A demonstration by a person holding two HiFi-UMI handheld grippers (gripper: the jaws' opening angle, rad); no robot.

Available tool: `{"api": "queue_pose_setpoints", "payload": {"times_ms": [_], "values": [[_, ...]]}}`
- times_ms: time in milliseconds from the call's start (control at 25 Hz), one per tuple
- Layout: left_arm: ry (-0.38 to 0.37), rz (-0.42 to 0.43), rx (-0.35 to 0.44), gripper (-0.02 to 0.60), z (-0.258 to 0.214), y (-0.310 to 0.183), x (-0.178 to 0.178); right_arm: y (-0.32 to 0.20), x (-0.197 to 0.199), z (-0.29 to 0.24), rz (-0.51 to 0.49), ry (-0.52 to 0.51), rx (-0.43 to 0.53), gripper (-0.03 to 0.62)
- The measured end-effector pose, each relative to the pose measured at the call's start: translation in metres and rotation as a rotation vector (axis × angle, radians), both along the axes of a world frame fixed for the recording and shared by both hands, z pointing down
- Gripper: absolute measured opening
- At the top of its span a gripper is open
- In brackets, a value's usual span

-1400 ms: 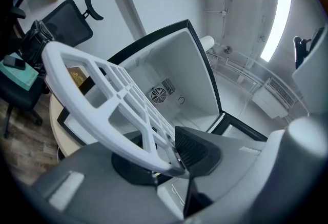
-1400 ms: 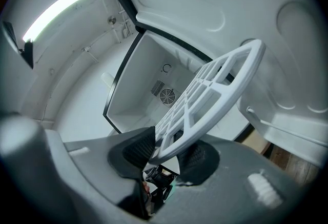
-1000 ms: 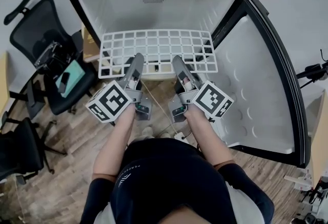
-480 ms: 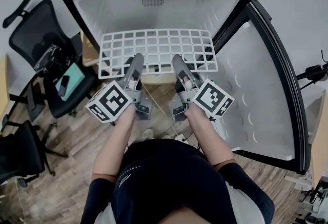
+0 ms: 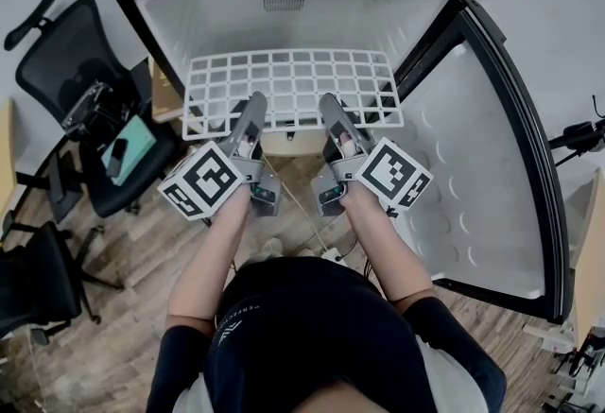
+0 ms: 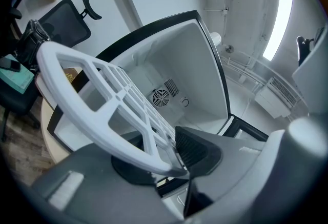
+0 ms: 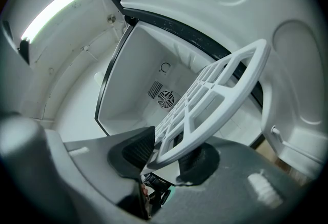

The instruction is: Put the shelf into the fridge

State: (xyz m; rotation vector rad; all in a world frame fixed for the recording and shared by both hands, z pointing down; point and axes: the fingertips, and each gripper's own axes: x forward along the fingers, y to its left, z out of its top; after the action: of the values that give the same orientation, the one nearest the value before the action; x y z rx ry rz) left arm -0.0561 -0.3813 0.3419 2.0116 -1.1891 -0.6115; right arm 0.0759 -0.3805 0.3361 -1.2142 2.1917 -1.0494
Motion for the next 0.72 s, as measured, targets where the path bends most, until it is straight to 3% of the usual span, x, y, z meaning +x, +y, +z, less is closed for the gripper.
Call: {"api": "queue_pose_setpoints", "payload": {"times_ms": [720], "values": [[0.010, 0.010, -0.022, 0.135, -0.004, -0.009, 0.000, -0.018, 0.002, -0.005, 0.035, 0.010, -0.024, 0.112]]}}
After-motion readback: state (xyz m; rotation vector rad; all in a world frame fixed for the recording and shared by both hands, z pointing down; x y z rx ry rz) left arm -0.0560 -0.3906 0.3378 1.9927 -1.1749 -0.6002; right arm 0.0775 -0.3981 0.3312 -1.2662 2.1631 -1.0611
